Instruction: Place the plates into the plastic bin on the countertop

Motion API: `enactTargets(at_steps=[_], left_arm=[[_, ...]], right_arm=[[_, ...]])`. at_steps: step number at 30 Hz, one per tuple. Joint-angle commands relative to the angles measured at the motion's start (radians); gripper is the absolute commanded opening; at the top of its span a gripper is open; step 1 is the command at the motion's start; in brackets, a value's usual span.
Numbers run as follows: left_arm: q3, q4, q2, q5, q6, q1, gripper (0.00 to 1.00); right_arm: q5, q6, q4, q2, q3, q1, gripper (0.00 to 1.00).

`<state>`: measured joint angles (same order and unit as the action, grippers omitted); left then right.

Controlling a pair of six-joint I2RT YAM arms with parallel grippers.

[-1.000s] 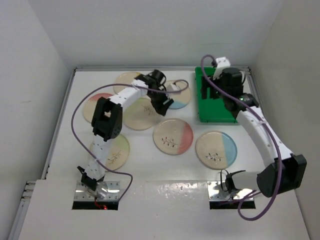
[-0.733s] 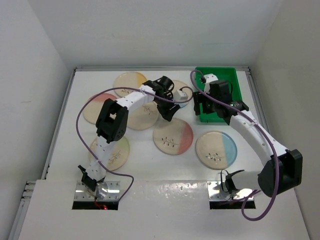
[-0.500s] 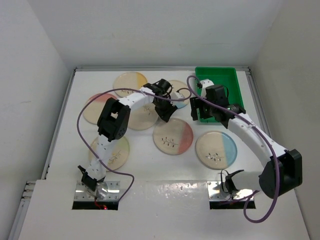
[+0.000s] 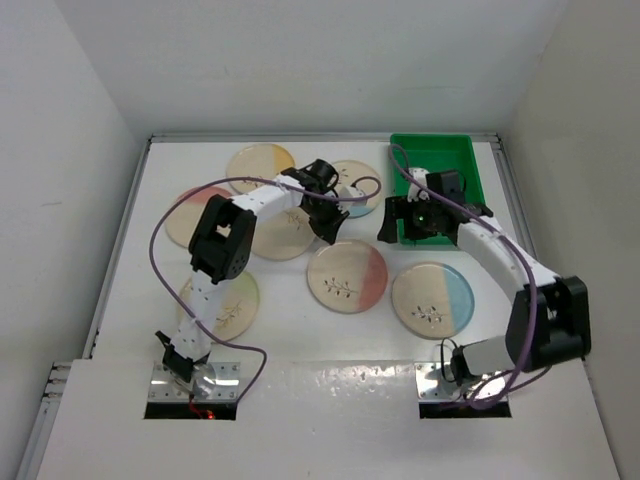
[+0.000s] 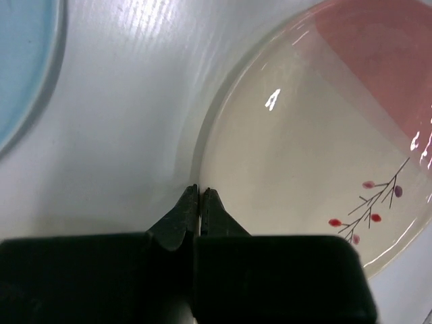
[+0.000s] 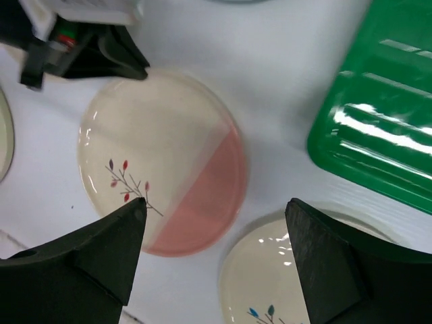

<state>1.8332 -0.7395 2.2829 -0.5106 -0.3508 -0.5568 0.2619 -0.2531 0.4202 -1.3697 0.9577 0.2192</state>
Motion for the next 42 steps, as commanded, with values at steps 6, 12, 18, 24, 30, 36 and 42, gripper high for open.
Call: enactTargets(at_steps=[6, 12, 18, 24, 30, 36, 42], left_arm=[[-0.07, -0.029, -0.279, -0.077, -0.131, 0.018, 0.0], [-0.117, -0.049, -0.31, -0.077, -0.14, 0.0, 0.0], [-0.117, -0.029, -0.29, -0.077, -0.14, 0.011, 0.0], [-0.117, 0.003, -0.267, -0.077, -0.119, 0.029, 0.0], [-0.085, 0.012, -0.267, -0.068, -0.108, 0.058, 0.0], [0.053, -0.034, -0.276, -0.087, -0.033, 0.161, 0.49], [0.187, -0.054, -0.307, -0.126, 0.015, 0.305, 0.62]], right_arm=[[0.192, 0.031, -0.101, -0.166, -0.005, 0.052, 0.79], [0.223, 0.055, -0.167, -0.291, 0.023, 0.054, 0.78], [0.339, 0.032, -0.241, -0.399, -0.03, 0.083, 0.55], [0.41, -0.049, -0.33, -0.362, -0.091, 0.083, 0.06], [0.445, -0.049, -0.279, -0.286, -0.042, 0.059, 0.0], [0.52, -0.142, -0.27, -0.223, 0.056, -0.009, 0.0], [0.556, -0.276, -0.302, -0.255, 0.221, -0.061, 0.0]])
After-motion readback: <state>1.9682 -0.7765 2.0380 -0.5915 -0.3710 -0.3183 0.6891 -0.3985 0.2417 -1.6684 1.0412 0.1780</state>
